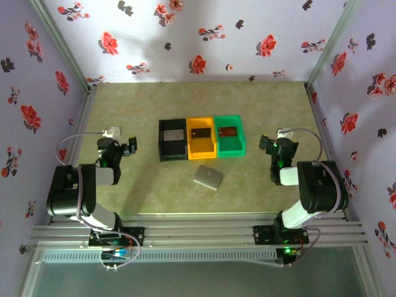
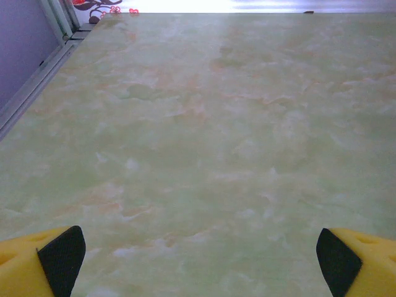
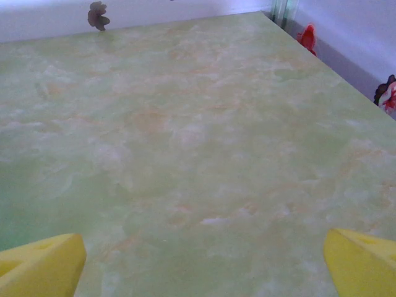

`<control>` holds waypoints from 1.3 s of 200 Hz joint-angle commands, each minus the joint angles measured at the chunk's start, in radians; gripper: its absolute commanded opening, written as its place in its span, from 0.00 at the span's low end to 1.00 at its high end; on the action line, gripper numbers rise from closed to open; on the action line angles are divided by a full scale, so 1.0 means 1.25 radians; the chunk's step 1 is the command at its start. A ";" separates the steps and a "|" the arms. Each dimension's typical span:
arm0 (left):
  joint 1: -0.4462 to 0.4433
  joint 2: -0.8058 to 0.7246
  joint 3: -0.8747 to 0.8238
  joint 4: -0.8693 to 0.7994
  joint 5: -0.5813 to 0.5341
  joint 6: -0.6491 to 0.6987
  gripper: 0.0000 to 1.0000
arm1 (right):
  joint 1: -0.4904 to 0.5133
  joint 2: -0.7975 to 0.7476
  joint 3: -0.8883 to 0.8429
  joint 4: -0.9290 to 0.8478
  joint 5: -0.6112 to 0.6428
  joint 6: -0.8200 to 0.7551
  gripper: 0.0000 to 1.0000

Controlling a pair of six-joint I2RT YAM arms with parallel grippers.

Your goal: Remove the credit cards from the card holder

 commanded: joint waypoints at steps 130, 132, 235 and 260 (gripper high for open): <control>0.005 0.001 0.008 0.017 0.006 0.007 1.00 | -0.008 0.001 0.016 0.002 -0.009 0.004 0.99; 0.005 0.002 0.008 0.017 0.006 0.007 1.00 | -0.008 0.002 0.017 0.002 -0.009 0.004 0.99; 0.004 0.001 0.007 0.017 0.006 0.006 1.00 | -0.009 -0.003 0.013 0.012 -0.026 -0.005 0.99; 0.006 -0.043 0.030 -0.051 -0.039 -0.007 1.00 | -0.009 -0.080 0.063 -0.157 -0.057 -0.017 0.99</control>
